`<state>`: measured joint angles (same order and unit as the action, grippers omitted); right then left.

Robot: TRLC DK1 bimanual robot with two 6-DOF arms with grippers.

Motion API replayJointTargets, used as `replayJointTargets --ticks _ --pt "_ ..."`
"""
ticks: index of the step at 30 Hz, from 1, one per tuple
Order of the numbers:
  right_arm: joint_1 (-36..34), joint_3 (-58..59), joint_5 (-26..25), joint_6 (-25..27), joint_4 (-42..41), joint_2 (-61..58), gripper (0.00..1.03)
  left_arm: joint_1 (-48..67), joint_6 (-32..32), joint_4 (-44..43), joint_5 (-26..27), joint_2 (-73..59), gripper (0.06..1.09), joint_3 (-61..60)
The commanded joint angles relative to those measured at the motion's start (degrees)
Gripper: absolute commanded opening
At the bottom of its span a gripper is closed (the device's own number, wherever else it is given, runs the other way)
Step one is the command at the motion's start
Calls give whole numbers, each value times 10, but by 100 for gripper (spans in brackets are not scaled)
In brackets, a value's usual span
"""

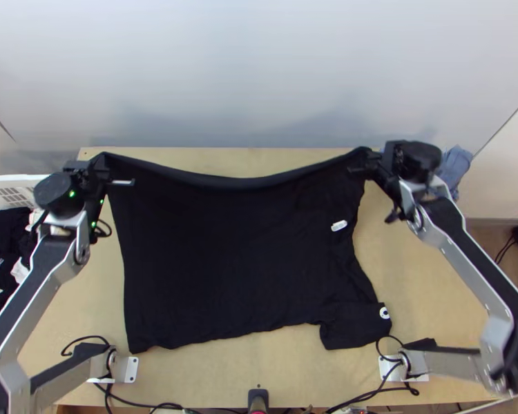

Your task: Fold the t-shirt

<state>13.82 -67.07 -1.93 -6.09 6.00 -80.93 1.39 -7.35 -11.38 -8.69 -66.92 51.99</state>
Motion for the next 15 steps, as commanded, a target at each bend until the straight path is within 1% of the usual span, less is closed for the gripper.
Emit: replayJointTargets --ticks 1,9,11,15 --pt "-6 -67 -17 -2 -53 -129 3 -1 -1 -25 -1 -92 10 46" --pt "-11 -68 -39 -15 -150 -221 3 -3 10 -27 -2 -197 10 109" --pt "-13 -71 -42 -13 -172 -245 3 -3 10 -28 -10 -225 10 125" --pt "-24 -105 -43 -10 -176 -293 3 -3 11 -29 -16 -277 10 160"
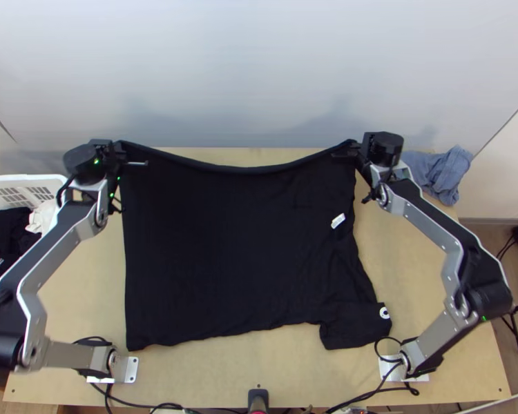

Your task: Fold the t-shirt

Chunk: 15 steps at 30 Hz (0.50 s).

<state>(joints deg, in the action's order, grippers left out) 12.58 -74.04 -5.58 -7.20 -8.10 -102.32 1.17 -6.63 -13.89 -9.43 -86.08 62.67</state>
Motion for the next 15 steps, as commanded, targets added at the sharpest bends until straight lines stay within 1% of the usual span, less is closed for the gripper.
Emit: replayJointTargets --ticks 1,10,15 --pt "-14 -45 -7 1 -35 -89 3 0 4 -3 -9 -98 10 63" --pt "-29 -165 -12 6 -24 -194 3 -4 -1 -4 -34 -219 10 163" --pt "-31 -209 -15 10 -17 -240 3 -11 -7 -4 -38 -263 10 196"
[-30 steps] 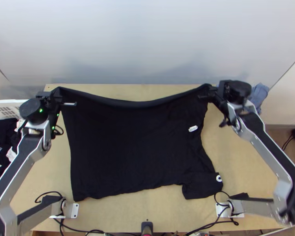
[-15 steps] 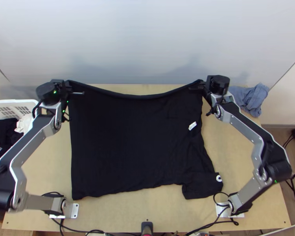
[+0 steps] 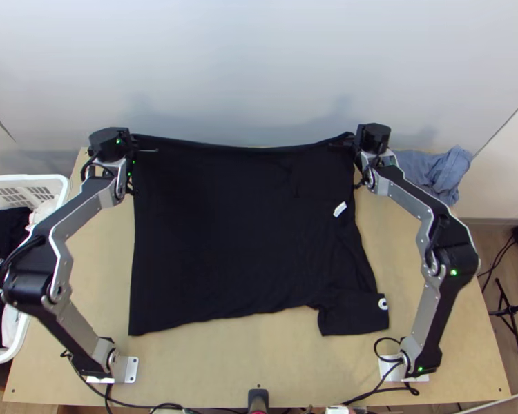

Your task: Fold the t-shirt

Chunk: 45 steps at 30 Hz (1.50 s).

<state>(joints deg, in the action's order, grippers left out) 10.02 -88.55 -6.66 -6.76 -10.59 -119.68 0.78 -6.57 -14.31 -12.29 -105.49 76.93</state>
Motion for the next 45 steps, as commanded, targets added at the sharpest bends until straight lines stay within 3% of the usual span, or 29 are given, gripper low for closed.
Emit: replayJointTargets --ticks 1,21,26,36,45 --pt "-5 -68 -6 7 7 -72 3 -8 -8 0 -9 -77 10 57" --pt "-10 -113 -5 14 43 -123 3 8 -20 19 -10 -158 10 100" --pt "-9 -104 -4 13 90 -95 3 10 -20 36 -12 -144 10 96" --pt "-12 15 -2 14 116 44 3 -10 -26 46 -12 -26 10 4" --pt "-12 157 -2 -4 89 148 3 -10 -37 9 -12 61 10 -130"
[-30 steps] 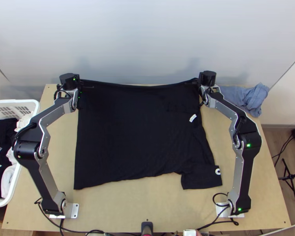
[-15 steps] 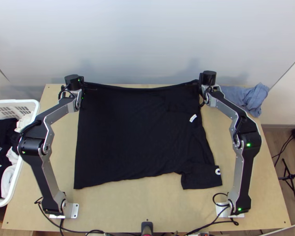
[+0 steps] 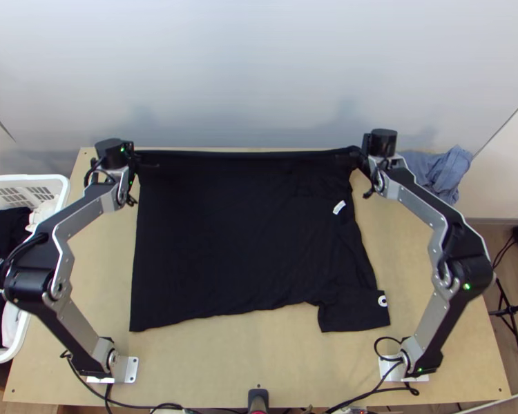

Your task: Fold the t-shirt

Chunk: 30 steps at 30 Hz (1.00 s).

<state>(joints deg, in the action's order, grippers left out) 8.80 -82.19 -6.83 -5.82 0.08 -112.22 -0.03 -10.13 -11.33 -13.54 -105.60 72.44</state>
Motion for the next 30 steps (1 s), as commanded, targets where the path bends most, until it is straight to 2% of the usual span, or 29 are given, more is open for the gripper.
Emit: replayJointTargets --ticks 1,19,30 --pt "-1 104 0 -14 -18 82 3 0 -2 -23 0 71 10 -98" --pt "7 309 0 -41 -30 242 3 7 9 -16 0 188 10 -226" --pt "13 375 5 -41 -31 269 3 14 -5 -16 0 238 10 -312"
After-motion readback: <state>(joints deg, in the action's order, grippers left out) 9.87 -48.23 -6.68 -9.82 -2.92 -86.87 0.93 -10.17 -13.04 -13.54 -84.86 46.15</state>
